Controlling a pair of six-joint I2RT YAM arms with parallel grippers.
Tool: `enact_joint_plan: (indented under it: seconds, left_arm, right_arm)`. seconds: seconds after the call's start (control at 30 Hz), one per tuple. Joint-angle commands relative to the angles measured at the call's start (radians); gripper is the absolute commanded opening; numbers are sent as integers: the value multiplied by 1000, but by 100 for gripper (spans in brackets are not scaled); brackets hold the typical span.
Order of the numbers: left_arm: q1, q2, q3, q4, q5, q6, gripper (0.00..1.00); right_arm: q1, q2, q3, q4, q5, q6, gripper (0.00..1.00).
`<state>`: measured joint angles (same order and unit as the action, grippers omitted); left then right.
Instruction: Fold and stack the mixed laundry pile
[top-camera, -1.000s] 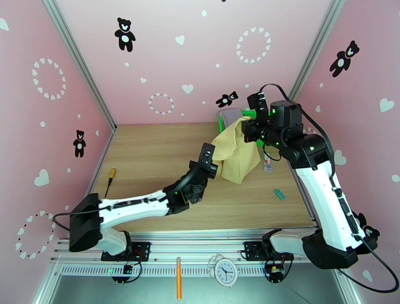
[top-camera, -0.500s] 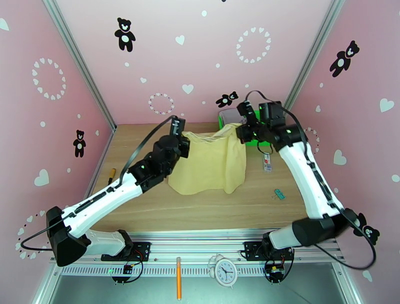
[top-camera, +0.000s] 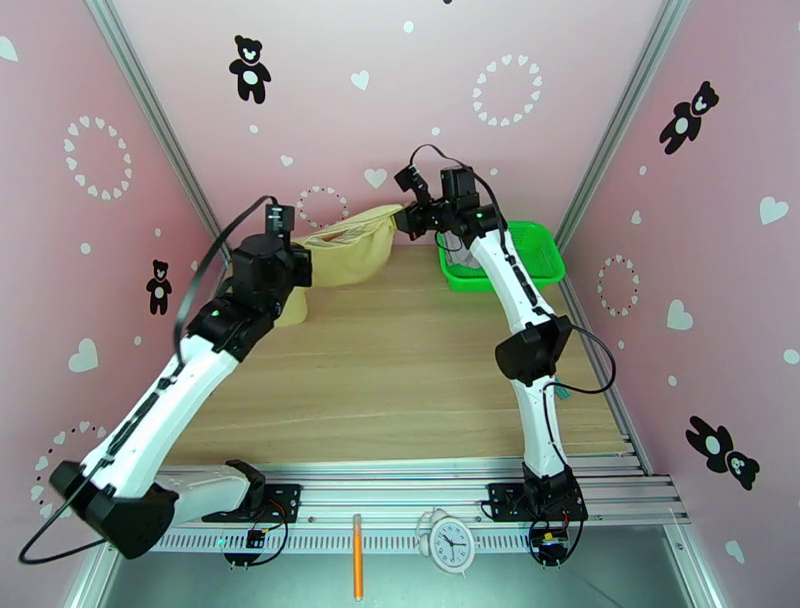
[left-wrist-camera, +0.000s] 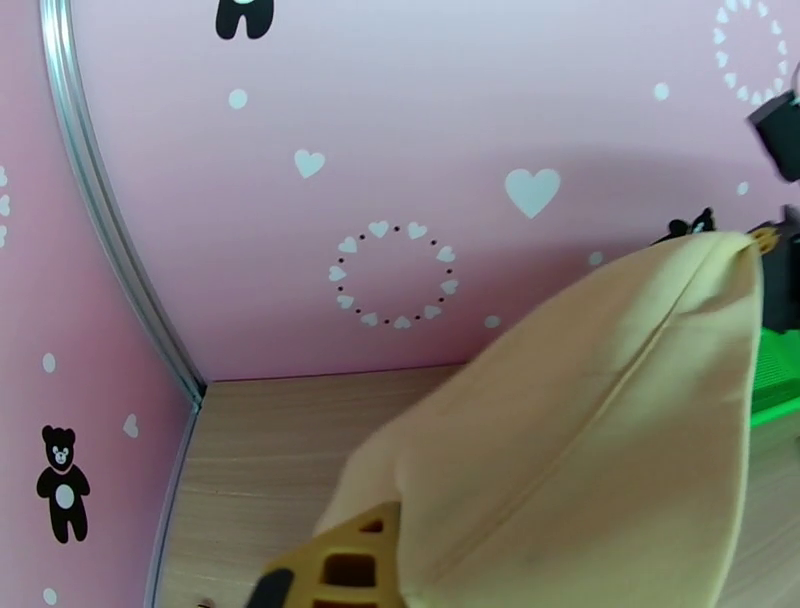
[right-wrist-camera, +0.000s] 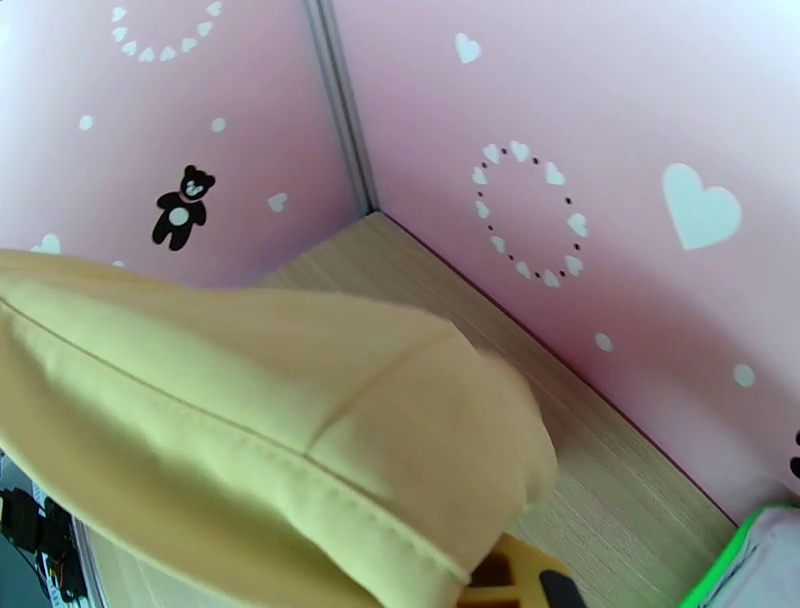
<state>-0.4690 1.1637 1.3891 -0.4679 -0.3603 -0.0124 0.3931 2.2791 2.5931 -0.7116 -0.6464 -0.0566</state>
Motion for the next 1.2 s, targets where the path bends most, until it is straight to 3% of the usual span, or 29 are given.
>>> enact_joint_plan:
  seconds: [0.0, 0.13, 0.23, 0.4, 0.57, 0.67, 0.73, 0.77, 0.8, 0.87, 1.07, 1.1, 1.17]
  left_arm:
    - [-35, -76, -136, -81, 141, -106, 0]
    - [-128, -80, -433, 30, 166, -263, 0]
    - [-241, 5, -555, 96, 157, -359, 0]
    - [-424, 204, -524, 122, 139, -432, 0]
    - [-526, 392, -378, 92, 202, -428, 0]
    - [-580, 515, -269, 40, 222, -408, 0]
    - [-606, 586, -205, 12, 231, -405, 0]
    - [-615, 605, -181, -2, 232, -405, 0]
    - [-624, 625, -157, -18, 229, -405, 4]
    - [-639, 630, -134, -42, 211, -405, 35]
    - [-644, 526, -122, -112, 218, -381, 91]
    - [-645, 504, -116, -130, 218, -375, 99]
    - [-645, 469, -100, -172, 195, -366, 99]
  right_arm:
    - [6, 3, -86, -36, -28, -106, 0]
    - [6, -58, -436, 9, 81, -206, 0]
    - [-2, -109, -658, 81, 182, -239, 0]
    - [-71, -207, -896, 200, 309, -165, 0]
    - [-112, -325, -1016, 230, 467, -136, 0]
    - [-114, -347, -1023, 193, 567, -143, 28]
    - [-114, -375, -1039, 187, 617, -144, 55]
    - [-114, -390, -1047, 187, 634, -144, 63]
    - [-114, -408, -1054, 183, 648, -143, 74]
    - [-113, -458, -1070, 166, 680, -139, 85]
    - [-113, -648, -1148, 111, 767, -61, 91]
    - [-112, -680, -1163, 97, 764, -37, 92]
    - [-107, -730, -1187, 61, 745, 10, 92]
